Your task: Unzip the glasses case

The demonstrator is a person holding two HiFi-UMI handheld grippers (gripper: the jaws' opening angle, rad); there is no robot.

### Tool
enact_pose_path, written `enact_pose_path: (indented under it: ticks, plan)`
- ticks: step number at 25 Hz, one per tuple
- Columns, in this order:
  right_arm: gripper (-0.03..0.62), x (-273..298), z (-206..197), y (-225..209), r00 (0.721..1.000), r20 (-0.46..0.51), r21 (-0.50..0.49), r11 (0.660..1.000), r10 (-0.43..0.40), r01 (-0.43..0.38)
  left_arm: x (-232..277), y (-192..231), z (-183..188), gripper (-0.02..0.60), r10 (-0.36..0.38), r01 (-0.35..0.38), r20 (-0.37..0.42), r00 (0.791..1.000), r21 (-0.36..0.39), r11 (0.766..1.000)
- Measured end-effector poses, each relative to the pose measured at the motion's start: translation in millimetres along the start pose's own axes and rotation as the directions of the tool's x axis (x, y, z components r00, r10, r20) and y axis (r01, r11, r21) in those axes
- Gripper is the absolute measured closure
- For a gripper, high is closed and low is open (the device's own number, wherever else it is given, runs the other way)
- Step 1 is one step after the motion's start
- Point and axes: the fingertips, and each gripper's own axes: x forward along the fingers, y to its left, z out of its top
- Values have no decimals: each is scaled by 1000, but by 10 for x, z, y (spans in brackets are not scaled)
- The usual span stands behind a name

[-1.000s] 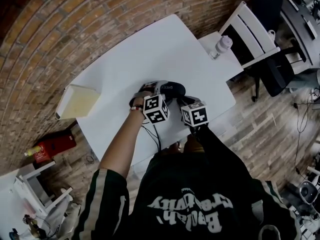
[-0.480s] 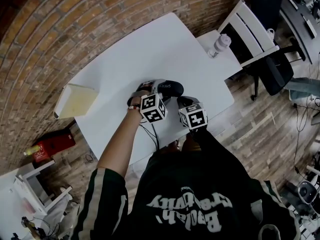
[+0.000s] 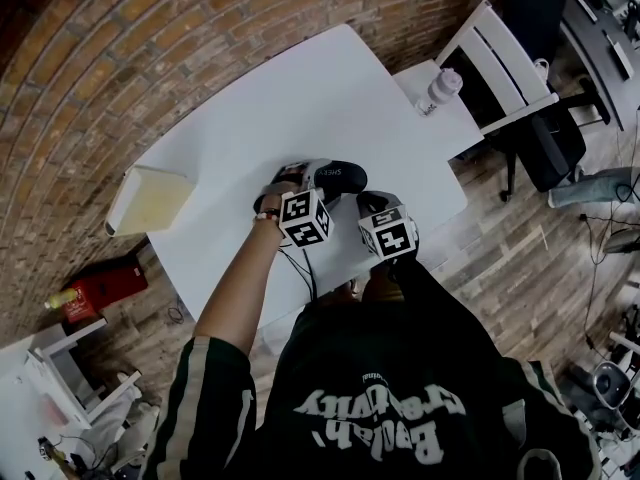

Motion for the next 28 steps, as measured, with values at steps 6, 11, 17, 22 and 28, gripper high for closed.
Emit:
enact_pose_path:
  ticks: [6,11,17,22,28]
  plan:
    - [580,-27,-16,-54,1000,-7,-30,1000,-3,3,-1,-13,2,276,5,-5,-3,1000,15,1000]
    - [580,-27,-3,-106,1000,-11,-59,998,-10,10,-3,-13,-5,276,9,-9,-2,1000,21,1000]
    - [580,-39,17,-191,1000,-12,-84,996,-12,11,2,-18,5,276,13,-13,-1,1000,23,1000]
    - [580,-30,53,-253,1000,-18,-122,992,-9,6,1,-27,10,278,9,-9,0,1000,31,999]
    - [580,-14,96,-295,999,-32,-170,985,0,-5,-1,-33,-1,282,3,-3,2,1000,39,999]
